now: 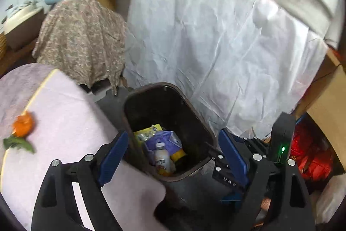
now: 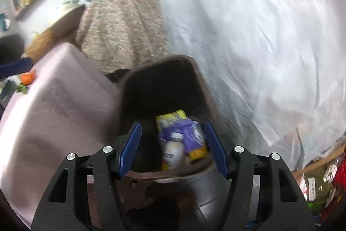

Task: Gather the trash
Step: 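Move both open tools back over the table toward the orange peel, then grasp the orange peel with the right tool and lift it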

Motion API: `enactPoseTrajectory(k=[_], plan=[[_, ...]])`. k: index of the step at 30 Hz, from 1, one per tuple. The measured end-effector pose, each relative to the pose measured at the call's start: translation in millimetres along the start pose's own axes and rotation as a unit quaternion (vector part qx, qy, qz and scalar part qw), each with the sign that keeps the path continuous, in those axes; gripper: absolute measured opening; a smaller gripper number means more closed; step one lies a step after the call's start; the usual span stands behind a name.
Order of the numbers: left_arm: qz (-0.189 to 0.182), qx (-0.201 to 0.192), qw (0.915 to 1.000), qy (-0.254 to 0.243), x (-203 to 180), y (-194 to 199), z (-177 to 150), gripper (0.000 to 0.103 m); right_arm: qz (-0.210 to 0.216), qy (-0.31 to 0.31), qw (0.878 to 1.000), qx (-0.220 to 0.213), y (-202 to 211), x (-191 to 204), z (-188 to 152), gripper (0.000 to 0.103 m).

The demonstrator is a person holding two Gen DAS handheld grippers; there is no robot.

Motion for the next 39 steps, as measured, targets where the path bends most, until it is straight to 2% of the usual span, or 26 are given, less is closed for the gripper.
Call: enactPoseTrajectory(k=[4,9,14,20,25,29,33,37,39], plan=[[0.023,-0.008,0.9996,0.015,27.5,30.7,-20.3,0.085,0.040,0.032,0.999,0.001,11.6,48.7,-0.1,0.062],[0.084,0.001,0.9961,0.027,75.5,63.6,-56.8,0.085,0.080,0.082,0.993,0.013,21.2,110.1,-8.6,0.062],[0.107,0.013,0.9910,0.080,123.0,94.4,-101.4,0.085,0.121,0.121,0.984,0.040,26.4,165.9,-24.1,0.062],[0.148,0.016,0.9832,0.105,160.5,129.3,-145.2,0.085,0.138,0.187,0.972,0.043,28.5,228.8,-30.8,0.062],[0.159,0.014,0.9790,0.127,179.8,148.8,-170.7,0.085,0.166,0.207,0.961,0.076,15.7,283.1,-32.0,0.061],[0.161,0.015,0.9777,0.134,186.8,156.1,-181.8,0.085,0.147,0.238,0.957,0.076,-6.2,317.6,-26.5,0.054],[0.159,0.010,0.9775,0.138,190.3,162.3,-186.2,0.085,0.124,0.222,0.963,0.093,-37.2,325.1,-16.3,0.053],[0.161,0.007,0.9776,0.135,190.8,164.4,-186.3,0.085,0.153,0.143,0.969,0.132,-58.1,327.6,-3.3,0.050],[0.161,0.006,0.9778,0.134,192.0,163.5,-185.1,0.085,0.159,0.116,0.968,0.154,-67.8,329.9,-2.7,0.043]])
Point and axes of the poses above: each gripper's, at about its wrist camera, not at the fingertips, and y roughly against the way its jaws point, x to its left, z to its top, the point moved 10 cm from there along -y, roughly the way its jaws point, and after that the axes turned 15 degrees about -y, right-handed, at the moved point
